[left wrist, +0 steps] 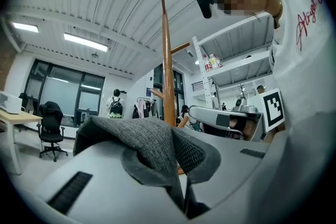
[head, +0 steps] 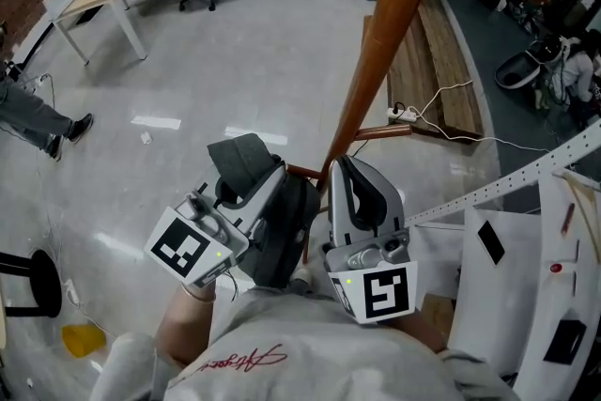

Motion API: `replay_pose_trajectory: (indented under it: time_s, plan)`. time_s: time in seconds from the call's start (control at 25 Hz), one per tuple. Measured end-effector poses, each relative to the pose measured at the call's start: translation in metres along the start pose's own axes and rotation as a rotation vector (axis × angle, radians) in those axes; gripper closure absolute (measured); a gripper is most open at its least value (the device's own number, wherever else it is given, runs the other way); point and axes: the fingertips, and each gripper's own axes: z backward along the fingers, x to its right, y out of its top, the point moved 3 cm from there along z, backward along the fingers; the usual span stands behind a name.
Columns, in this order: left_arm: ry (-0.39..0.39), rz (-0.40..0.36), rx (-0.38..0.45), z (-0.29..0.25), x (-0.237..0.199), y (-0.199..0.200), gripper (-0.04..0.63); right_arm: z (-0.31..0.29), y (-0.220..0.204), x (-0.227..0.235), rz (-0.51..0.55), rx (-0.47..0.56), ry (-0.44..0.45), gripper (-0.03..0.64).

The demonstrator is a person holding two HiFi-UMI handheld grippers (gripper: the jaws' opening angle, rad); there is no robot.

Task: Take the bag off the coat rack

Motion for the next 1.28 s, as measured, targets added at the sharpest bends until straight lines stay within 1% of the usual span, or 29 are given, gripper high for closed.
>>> replay_pose_trajectory:
  time_s: [0.12,0.2,0.56,0.64,0.8,1.0,1.2,1.28]
  plan:
    - [0.014,-0.002,0.022,0.003,0.004,0.005,0.56,0.003,0.0,-0.003,-0.001,0.0,0.016,0.597]
    - [0.015,-0.012,0.015,0.007,0.007,0.004,0.56,0.005,-0.001,-0.006,0.0,-0.002,0.021,0.597]
    - [0.03,-0.028,0.052,0.028,0.017,0.014,0.56,0.019,0.005,-0.026,0.0,-0.004,0.01,0.597]
    - [0.021,-0.036,0.06,0.035,0.022,0.017,0.56,0.026,0.006,-0.031,0.001,-0.008,-0.003,0.597]
    - [0.003,-0.039,0.05,0.053,0.032,0.014,0.56,0.04,0.009,-0.047,0.013,-0.019,-0.037,0.597]
    - [-0.041,-0.014,0.056,0.074,0.049,0.015,0.56,0.065,0.015,-0.071,-0.012,-0.037,-0.082,0.597]
    - [-0.066,0.005,0.081,0.098,0.067,0.02,0.56,0.089,0.026,-0.095,0.016,-0.036,-0.124,0.597]
    - [-0.084,0.006,0.076,0.108,0.076,0.019,0.56,0.098,0.029,-0.104,0.019,-0.036,-0.137,0.597]
